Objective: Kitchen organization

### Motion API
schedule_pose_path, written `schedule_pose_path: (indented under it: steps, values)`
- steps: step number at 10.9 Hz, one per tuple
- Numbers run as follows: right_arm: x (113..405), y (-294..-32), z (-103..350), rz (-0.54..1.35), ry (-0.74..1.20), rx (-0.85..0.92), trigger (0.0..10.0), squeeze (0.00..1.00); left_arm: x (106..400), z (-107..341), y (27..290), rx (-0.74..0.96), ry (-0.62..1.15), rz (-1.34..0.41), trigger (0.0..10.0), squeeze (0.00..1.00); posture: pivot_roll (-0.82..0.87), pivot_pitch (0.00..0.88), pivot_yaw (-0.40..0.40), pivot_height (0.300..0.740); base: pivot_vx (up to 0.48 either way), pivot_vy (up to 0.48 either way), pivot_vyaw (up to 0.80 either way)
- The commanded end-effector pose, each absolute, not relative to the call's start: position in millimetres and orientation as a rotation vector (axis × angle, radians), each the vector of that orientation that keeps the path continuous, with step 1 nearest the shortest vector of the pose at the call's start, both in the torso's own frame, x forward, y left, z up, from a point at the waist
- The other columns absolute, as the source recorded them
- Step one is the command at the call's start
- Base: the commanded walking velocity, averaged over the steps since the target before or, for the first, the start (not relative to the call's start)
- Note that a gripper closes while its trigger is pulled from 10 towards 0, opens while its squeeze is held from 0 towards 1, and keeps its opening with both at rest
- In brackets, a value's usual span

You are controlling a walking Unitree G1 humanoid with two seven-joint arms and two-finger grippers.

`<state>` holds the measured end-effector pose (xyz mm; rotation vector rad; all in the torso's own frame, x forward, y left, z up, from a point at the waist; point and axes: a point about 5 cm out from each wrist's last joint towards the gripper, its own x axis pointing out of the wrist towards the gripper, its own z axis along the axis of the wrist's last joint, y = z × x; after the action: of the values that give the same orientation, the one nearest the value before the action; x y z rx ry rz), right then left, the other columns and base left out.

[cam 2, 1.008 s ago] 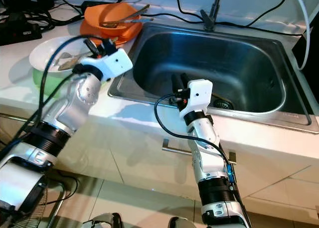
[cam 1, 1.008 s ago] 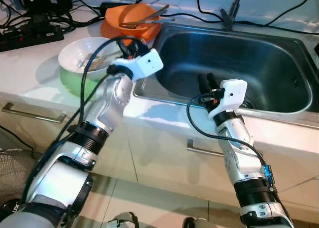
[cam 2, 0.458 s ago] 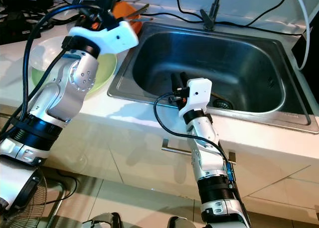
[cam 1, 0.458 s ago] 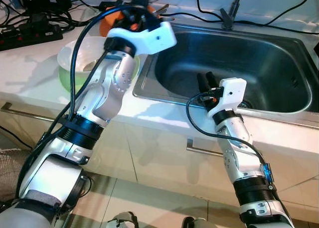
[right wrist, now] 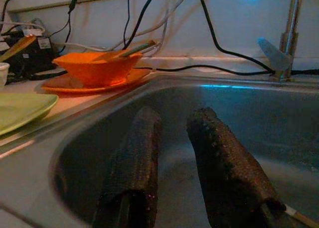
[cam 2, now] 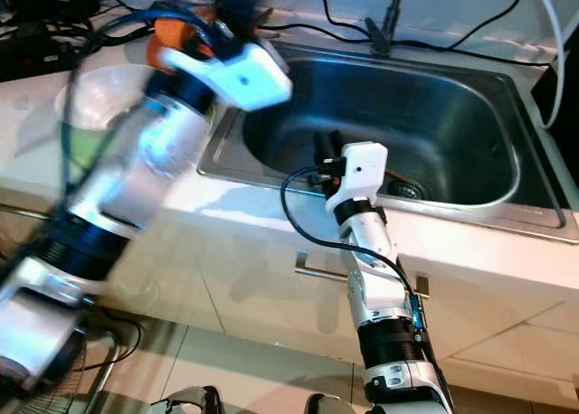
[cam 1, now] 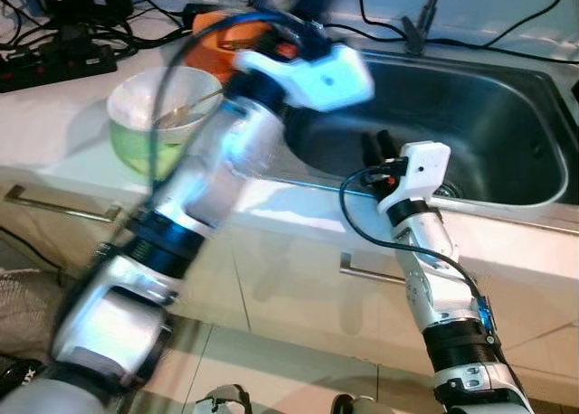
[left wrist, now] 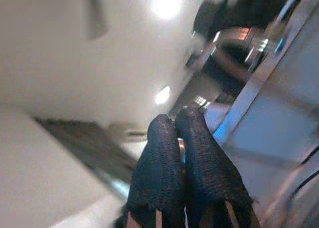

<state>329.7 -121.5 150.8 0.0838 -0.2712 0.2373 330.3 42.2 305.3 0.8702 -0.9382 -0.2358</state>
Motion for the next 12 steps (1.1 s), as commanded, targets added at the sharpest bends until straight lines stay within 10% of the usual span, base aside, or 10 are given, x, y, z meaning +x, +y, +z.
schedule_pose_path:
  steps: [1,5,7,12]
  values:
    - [330,-123,146,0.217,-0.254,0.091,10.0,0.00,327,305,42,0.726,-0.931,-0.298,10.0,0.00,0.06,0.065,0.006,0.740,0.000,0.000,0.00]
    - [332,-127,152,0.214,-0.290,0.014,10.0,0.00,322,291,39,0.025,-0.713,-0.561,10.0,0.00,0.06,0.077,0.009,0.740,0.000,0.000,0.00]
    - [335,-139,161,0.247,-0.310,-0.025,10.0,1.00,329,282,55,-0.111,-0.634,-0.570,10.0,0.00,0.06,0.083,0.008,0.740,0.000,0.000,0.00]
    - [329,-135,184,0.599,-0.334,-0.072,10.0,1.00,334,269,73,-0.218,-0.551,-0.582,10.0,0.00,0.06,0.082,0.023,0.740,0.000,0.000,0.00]
